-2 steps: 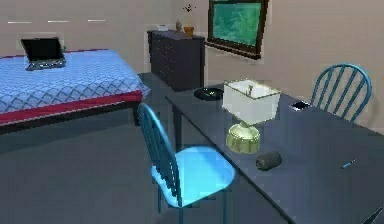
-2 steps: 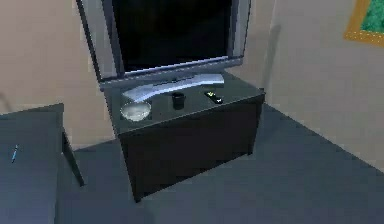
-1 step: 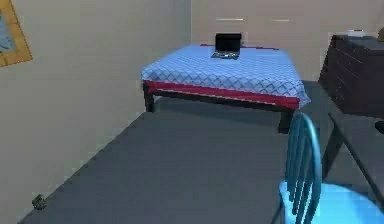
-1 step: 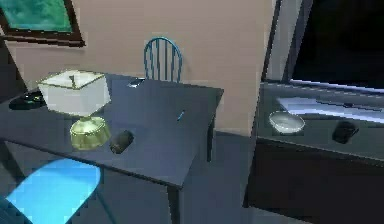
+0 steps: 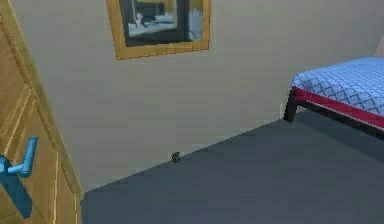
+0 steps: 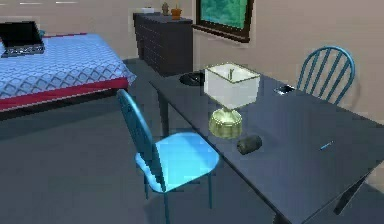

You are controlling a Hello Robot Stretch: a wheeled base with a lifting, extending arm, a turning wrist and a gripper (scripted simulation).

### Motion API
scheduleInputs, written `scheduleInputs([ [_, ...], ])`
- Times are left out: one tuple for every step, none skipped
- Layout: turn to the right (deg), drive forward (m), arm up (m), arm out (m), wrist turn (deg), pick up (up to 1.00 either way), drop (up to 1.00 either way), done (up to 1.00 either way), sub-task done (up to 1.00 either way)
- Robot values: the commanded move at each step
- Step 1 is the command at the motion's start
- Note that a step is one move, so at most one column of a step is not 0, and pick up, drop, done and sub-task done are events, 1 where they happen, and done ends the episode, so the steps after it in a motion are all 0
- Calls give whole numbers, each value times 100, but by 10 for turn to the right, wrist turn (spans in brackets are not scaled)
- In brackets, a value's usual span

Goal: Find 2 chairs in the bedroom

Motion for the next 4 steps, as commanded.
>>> scheduleInputs([
  [0,35,0,0,0,0,0,0,0],
  [450,0,0,0,0,0,0,0,0],
  [450,0,0,0,0,0,0,0,0],
  [150,0,0,0,0,0,0,0,0],
])
